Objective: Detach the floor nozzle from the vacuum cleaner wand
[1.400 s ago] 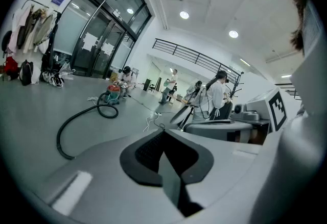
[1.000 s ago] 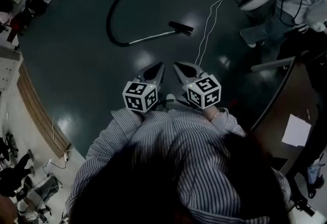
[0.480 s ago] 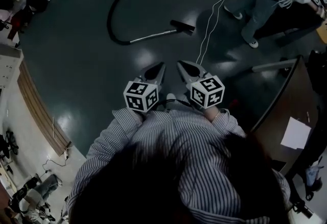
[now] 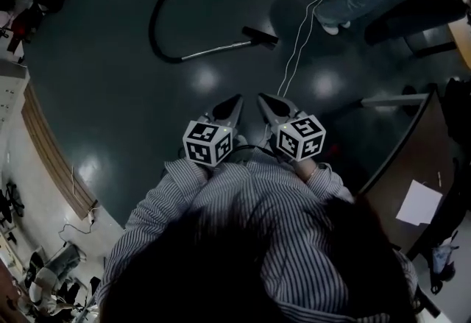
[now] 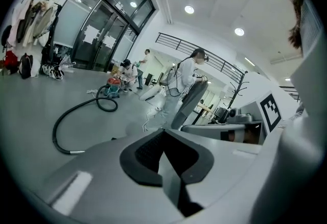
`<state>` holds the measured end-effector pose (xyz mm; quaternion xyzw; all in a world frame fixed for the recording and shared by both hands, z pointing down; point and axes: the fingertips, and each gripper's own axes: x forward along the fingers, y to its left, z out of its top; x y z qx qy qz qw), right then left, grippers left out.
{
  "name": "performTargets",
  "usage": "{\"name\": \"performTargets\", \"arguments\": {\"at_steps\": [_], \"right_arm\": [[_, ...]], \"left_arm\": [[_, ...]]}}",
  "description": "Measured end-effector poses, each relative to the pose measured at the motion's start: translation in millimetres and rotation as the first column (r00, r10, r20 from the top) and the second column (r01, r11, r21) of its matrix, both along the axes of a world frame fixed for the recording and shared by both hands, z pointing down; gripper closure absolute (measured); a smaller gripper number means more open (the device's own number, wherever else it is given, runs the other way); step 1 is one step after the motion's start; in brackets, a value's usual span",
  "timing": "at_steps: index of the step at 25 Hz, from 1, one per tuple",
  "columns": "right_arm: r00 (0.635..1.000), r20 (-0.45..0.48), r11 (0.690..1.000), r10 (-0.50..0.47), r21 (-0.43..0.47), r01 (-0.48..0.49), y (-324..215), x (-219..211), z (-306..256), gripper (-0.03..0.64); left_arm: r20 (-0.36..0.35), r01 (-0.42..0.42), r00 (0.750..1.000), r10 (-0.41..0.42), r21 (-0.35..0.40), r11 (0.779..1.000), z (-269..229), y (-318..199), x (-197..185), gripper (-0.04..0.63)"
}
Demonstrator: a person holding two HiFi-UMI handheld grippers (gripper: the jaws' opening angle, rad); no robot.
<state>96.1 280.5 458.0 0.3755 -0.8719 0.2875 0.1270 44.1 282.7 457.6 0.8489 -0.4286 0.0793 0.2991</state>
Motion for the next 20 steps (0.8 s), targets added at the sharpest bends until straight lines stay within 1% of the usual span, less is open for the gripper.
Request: {"name": "performTargets", "arguments": {"at_steps": [3,6,8,12,14,17,20], "right_arm": [[1.000,-0.001,0.999,-0.007,-0.036,0.007,-14,-1,11,0.615],[1.000,-0.003,0.998,0.001,-0.067,-0.002,-42,-9,23,0.615],[1.000,0.006,0.996,0.007,-0.091,-0.007,-67,-19,30,0.615],[0.999,0.036,0.993,-0.005,-0.114,0.009,-124,-45,34,0.615],[0.999,0.051,0.993,-0.006,-0.117,0.012,-157,-62,31,0.615],[0.999,0.053,0.996,0.006,-0.090,-0.001,-205,-85,21,0.615],[0.997,0.051,0.996,0.053,-0.078,-0.049,-252,-92,18,0.615]], "left_arm": [[-0.003,-0.008,1.000,0.008,-0.023,1.000,7,-16,1,0.595],[0.008,-0.031,0.999,0.032,-0.048,0.998,20,-43,-5,0.595],[0.010,-0.044,0.999,0.045,-0.058,0.997,25,-72,-15,0.595],[-0.010,-0.070,0.997,0.070,-0.052,0.996,20,-136,-35,0.595],[-0.018,-0.087,0.996,0.086,-0.049,0.995,14,-170,-47,0.595],[-0.016,-0.124,0.992,0.123,-0.038,0.992,6,-218,-66,0.595],[-0.005,-0.155,0.988,0.155,-0.038,0.987,5,-262,-80,0.595]]}}
